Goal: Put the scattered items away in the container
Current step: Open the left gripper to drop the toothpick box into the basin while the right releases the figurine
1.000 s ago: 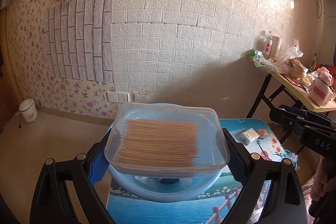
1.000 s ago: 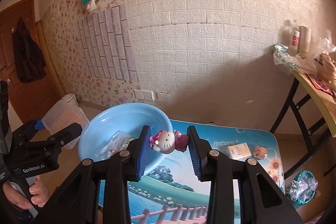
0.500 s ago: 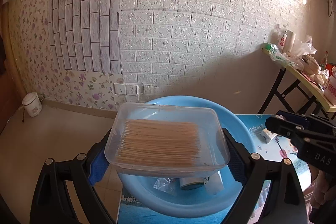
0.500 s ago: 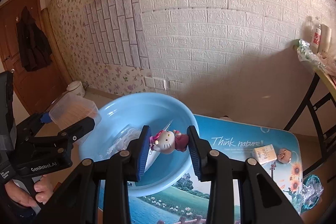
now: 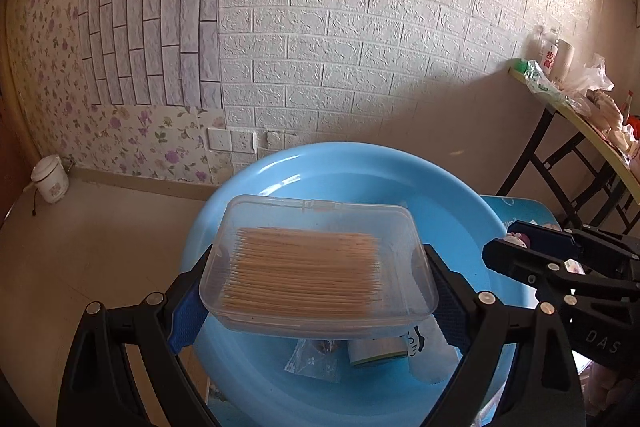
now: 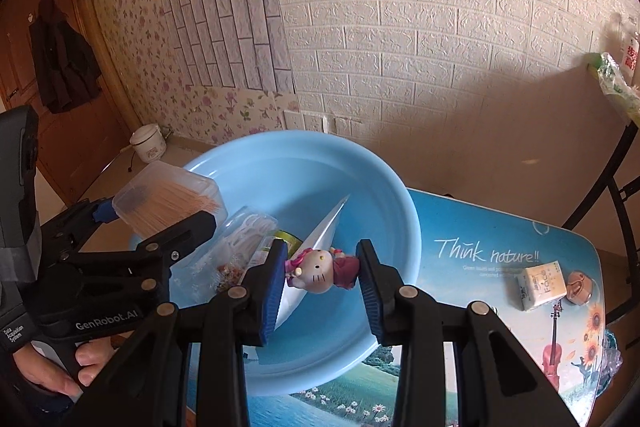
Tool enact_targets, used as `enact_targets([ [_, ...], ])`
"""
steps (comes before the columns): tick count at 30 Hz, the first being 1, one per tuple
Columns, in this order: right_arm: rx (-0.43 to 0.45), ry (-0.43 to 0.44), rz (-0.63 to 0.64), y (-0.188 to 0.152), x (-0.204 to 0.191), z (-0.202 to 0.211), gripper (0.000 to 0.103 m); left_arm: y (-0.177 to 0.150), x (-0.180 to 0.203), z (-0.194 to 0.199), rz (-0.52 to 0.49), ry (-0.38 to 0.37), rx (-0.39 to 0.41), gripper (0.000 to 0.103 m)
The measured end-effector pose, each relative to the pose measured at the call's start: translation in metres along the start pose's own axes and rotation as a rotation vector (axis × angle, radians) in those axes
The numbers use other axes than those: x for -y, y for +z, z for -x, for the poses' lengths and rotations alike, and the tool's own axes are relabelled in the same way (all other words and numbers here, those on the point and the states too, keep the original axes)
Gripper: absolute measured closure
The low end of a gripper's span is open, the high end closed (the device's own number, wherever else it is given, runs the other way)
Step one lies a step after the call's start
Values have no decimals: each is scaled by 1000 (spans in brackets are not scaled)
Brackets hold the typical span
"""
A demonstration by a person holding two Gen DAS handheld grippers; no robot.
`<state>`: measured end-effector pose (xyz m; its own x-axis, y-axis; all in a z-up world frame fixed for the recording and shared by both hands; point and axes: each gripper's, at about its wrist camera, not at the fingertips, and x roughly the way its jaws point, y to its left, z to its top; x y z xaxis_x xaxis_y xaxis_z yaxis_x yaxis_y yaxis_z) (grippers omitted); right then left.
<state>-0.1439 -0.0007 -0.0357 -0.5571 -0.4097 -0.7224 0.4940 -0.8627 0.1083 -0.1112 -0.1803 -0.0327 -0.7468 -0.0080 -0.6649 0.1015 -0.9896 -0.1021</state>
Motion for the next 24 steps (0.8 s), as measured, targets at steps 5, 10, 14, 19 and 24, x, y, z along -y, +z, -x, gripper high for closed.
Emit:
enact_targets([
  [5,-22,-3,-11,-3,5,-13,67,-2,-4,-10,8,7,-26,9],
  [10,-42,5,-6,-6,2,-23,67,-6,-8,-12,21,5,-35,8],
  [14,-54,15,1,-7,-1,-29,67,-3,-6,-6,1,-5,-11,6],
  [19,-57,24,4,-7,-3,-34,67,2,-8,9,13,-8,29,3],
  [24,-55,60,1,-4,-7,-40,67,-3,-15,18,48,9,55,0],
])
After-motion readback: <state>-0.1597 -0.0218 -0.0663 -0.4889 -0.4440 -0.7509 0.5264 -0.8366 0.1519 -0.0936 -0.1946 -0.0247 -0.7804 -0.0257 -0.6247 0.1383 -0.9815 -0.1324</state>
